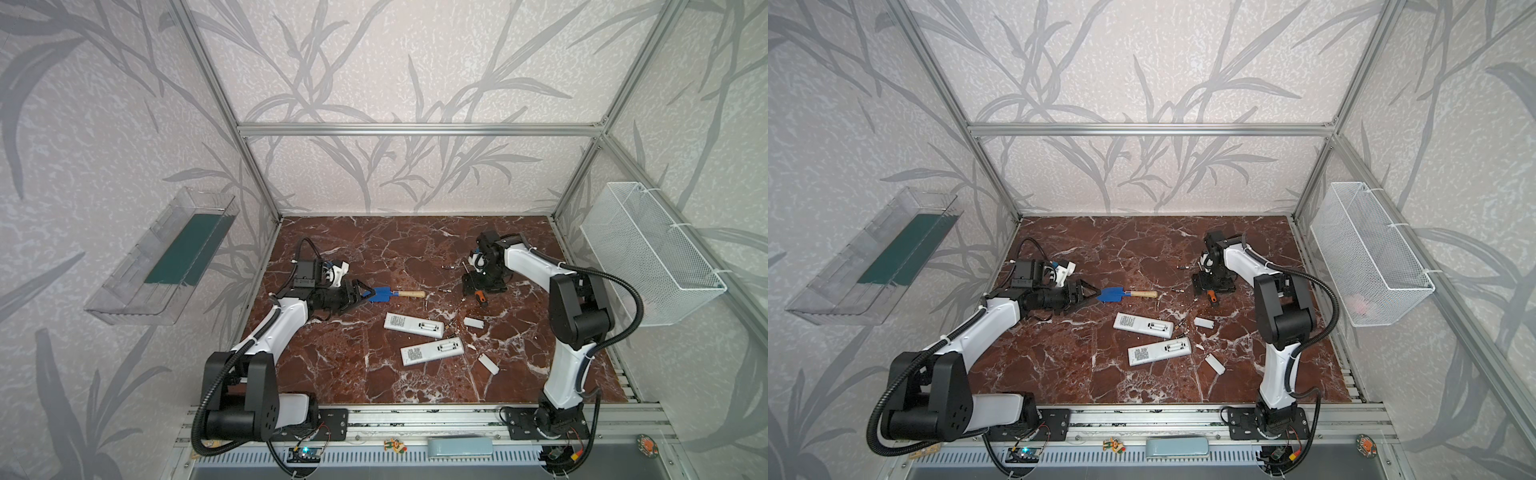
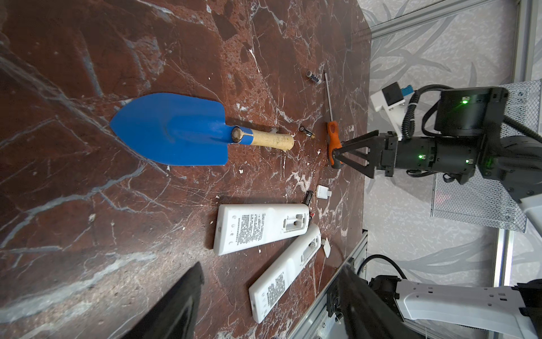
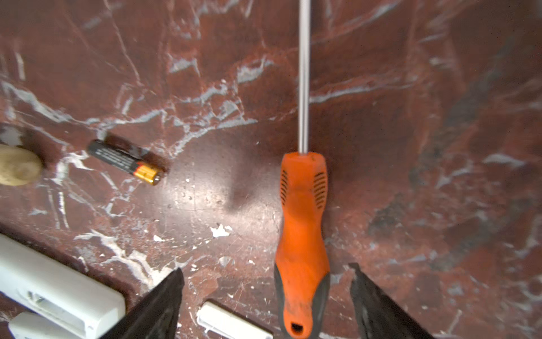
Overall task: Unload the batteries from the remote control
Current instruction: 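Lower the orange screwdriver onto the table and open the right gripper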
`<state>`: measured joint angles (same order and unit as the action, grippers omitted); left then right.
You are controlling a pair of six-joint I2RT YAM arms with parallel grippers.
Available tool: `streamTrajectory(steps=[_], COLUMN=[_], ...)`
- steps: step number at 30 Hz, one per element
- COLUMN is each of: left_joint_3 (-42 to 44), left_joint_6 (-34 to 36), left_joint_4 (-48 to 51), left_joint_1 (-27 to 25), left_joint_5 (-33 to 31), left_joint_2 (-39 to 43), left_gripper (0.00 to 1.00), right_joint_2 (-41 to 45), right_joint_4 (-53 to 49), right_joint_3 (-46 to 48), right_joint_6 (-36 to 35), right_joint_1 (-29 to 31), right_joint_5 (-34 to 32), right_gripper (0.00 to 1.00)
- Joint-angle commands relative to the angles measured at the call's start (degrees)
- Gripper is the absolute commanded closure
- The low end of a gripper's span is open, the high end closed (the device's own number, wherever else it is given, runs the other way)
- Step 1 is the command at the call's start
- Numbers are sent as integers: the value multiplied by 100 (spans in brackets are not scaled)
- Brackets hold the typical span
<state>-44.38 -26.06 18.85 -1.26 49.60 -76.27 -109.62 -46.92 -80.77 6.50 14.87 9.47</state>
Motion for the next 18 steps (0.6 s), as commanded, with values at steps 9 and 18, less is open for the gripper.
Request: streamTrajectory(steps=[9, 18], left_joint_3=[-52, -92], left_joint_6=[190, 219], left_joint_4=[101, 180], left_joint_1=[53, 64], left_joint_5=[10, -132], left_joint_2=[67, 163], left_gripper=[25, 25], right_joint_2=[1729, 3503], right_joint_4=[288, 3032], right_joint_3=[-73, 1438], right_joint_6=[226, 285], right_joint_1=[-37, -81], right_joint_5=[-450, -262], right_gripper=[1, 1])
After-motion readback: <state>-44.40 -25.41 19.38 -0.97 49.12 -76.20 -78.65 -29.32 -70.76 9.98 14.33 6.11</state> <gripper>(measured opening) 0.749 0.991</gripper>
